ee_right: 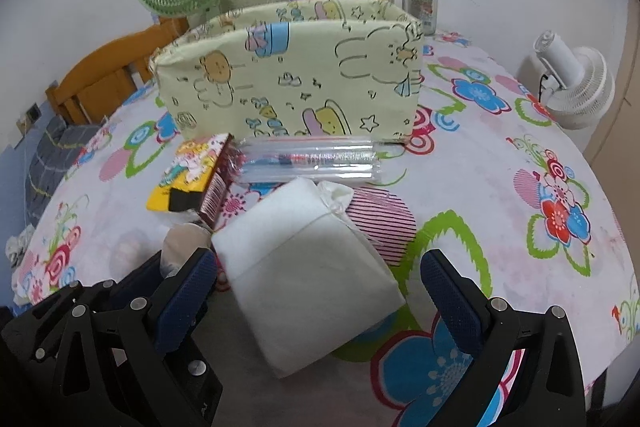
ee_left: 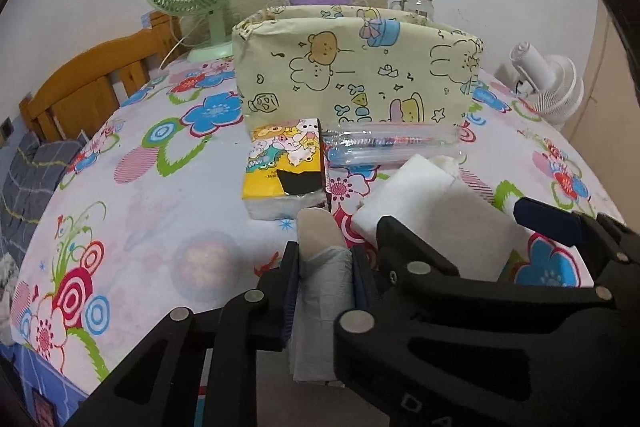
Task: Organize soft objects
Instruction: 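Grasp the white rolled cloth with the left gripper while the right grasps the white napkin, then carry the rolled cloth with the left gripper while the right carries the napkin over the basket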
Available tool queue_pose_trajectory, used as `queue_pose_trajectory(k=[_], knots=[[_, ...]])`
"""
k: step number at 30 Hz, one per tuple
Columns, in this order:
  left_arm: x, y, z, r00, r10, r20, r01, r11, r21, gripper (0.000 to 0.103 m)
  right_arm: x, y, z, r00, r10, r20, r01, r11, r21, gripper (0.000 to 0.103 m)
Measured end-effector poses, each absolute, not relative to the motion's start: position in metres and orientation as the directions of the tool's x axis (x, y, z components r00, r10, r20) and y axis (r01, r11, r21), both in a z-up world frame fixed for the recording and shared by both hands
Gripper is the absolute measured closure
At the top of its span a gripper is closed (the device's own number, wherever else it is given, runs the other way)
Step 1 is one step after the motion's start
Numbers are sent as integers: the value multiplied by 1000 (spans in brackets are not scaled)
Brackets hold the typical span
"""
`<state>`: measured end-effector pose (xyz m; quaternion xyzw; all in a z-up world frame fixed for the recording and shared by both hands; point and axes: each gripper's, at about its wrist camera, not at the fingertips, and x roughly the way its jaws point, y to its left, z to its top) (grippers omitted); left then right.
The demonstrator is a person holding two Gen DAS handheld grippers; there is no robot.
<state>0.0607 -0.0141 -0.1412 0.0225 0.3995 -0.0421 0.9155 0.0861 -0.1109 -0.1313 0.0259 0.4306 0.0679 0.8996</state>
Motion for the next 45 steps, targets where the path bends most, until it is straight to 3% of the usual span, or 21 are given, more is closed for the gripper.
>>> queue_pose_trajectory(k=[5, 8, 10, 12, 22, 31, 45], knots=[[62, -12, -141, 670, -66, -740, 102, 995, 4, 79, 89, -109, -135, 608, 170, -775, -101, 985, 137, 1], [64, -11, -141, 664, -74, -744, 98, 995, -11, 79, 89, -108, -135, 601, 200, -774, -117, 980, 162, 8], [64, -9, -141, 661, -83, -746, 97, 995, -25, 79, 91, -109, -135, 579, 239, -779, -138, 971, 195, 22], [64, -12, -141, 663, -71, -745, 97, 995, -9, 79, 88, -107, -132, 604, 168, -779, -121, 986, 118, 44], [58, -19, -138, 656, -106, -747, 117, 992, -38, 79, 78, -119, -128, 605, 165, -779, -107, 986, 126, 64], [49, -26, -129, 677, -124, -726, 133, 990, -46, 79, 66, -127, -116, 637, 140, -758, -80, 990, 116, 70], [37, -35, -95, 722, -147, -676, 158, 986, -46, 79, 49, -138, -81, 696, 127, -706, -59, 991, 119, 72]])
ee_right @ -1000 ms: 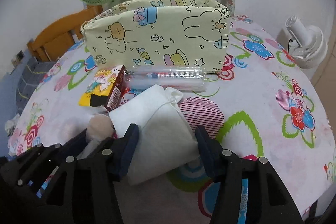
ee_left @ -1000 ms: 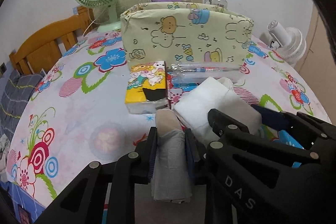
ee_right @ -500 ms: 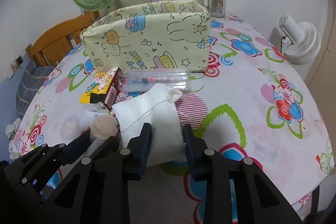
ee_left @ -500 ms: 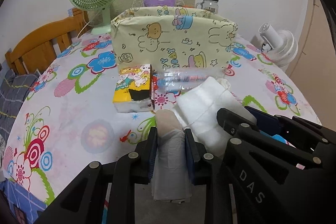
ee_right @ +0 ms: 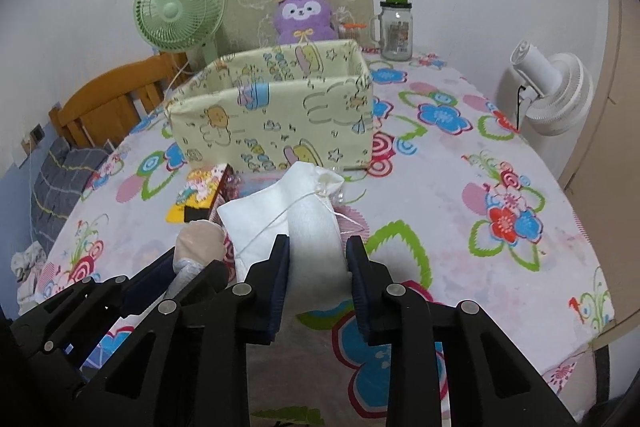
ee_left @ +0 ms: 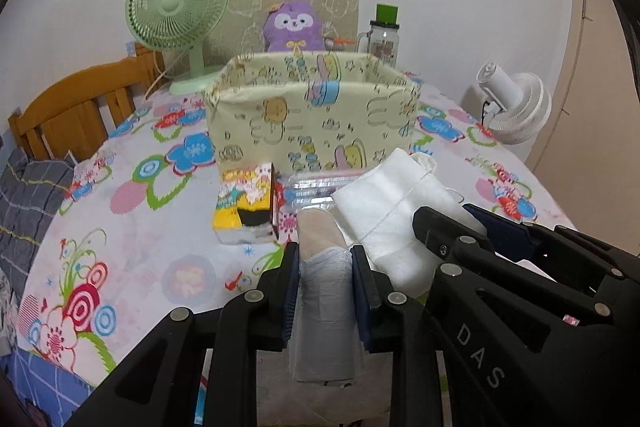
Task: Organize soft objects
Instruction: 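Carry the rolled cloth with the left gripper while the right carries the napkin over the basket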
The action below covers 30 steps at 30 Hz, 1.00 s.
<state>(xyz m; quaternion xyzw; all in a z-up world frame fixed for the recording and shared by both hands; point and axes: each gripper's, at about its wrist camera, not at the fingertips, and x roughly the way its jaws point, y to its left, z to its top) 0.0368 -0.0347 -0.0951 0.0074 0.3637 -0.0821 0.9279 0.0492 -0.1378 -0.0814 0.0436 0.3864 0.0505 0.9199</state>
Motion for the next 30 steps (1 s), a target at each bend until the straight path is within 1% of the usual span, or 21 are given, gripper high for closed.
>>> queue_pose_trajectory(k=[19, 30], knots=[[25, -36, -30, 789, -150, -596, 169, 985, -25, 79, 36, -145, -13, 771, 108, -627, -44, 992, 117, 72], [24, -30, -5, 814, -152, -560, 165, 986, -26, 79, 34, -141, 14, 797, 105, -594, -47, 993, 112, 72]])
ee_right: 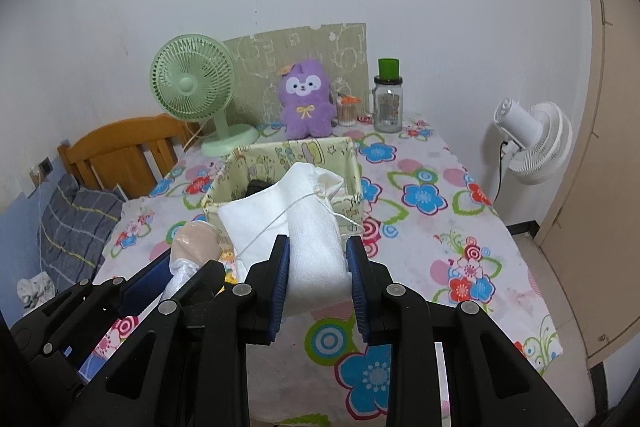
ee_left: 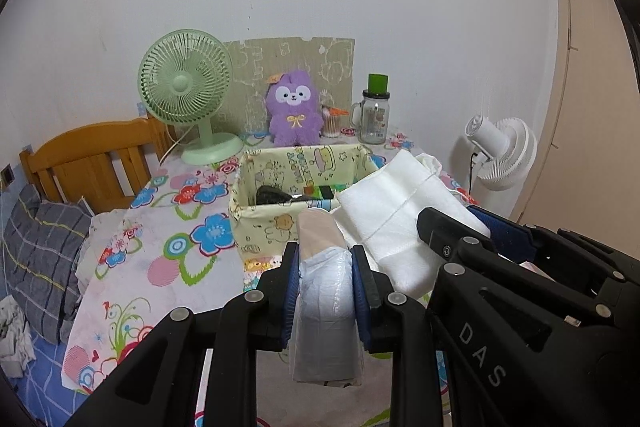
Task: Organize soft objects
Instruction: 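Carry the rolled cloth with the left gripper while the right carries the napkin over the basket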
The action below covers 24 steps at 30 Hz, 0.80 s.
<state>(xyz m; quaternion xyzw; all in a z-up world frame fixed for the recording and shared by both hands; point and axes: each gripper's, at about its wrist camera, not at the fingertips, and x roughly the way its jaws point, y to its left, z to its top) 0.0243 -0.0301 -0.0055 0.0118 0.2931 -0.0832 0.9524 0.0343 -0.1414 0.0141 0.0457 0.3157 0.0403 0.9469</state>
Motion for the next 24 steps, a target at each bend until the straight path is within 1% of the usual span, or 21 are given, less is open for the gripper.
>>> queue_pose_trajectory(k=[8, 24], knots=[[30, -28, 2, 829, -147, -539, 158, 987, -27, 79, 40, -138, 24, 812, 111, -574, -62, 993, 103, 72], [73, -28, 2, 817, -155, -555, 168, 985, -28, 79, 89, -136, 24, 799, 101, -592, -48, 993, 105, 72]])
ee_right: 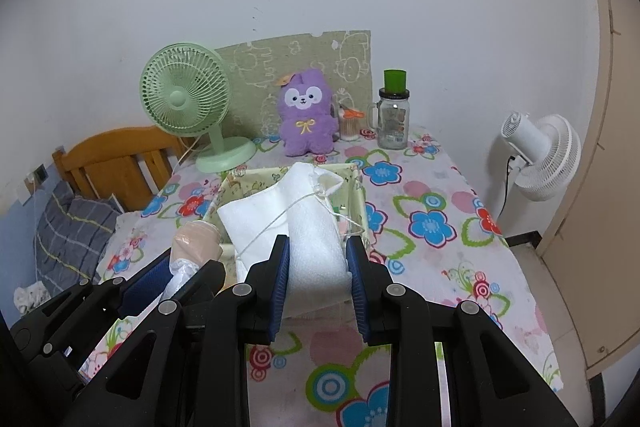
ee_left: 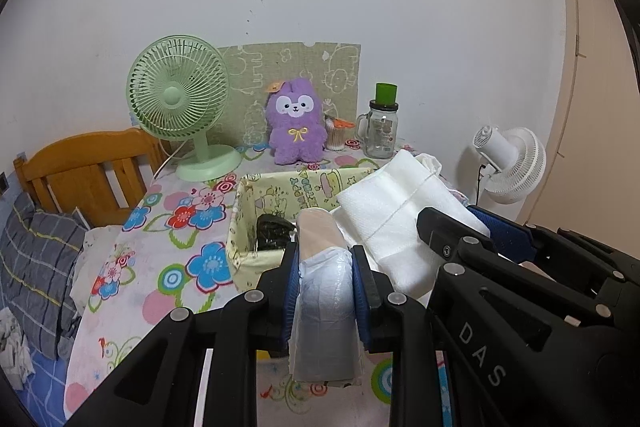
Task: Organize soft objects
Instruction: 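Carry the rolled cloth with the left gripper while the right carries the napkin over the basket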
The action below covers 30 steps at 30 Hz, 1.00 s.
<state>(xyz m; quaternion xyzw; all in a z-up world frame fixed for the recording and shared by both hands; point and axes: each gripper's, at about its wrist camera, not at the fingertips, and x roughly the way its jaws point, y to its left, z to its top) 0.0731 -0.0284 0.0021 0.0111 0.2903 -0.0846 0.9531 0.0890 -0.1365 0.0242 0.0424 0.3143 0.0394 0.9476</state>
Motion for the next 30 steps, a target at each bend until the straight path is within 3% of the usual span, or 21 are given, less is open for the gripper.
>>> queue_pose_trajectory(k=[30], knots=[[192, -29, -10, 790, -157, -593, 188, 982, -9, 79, 210, -132, 9, 781, 100, -616, -59, 995, 86, 72]])
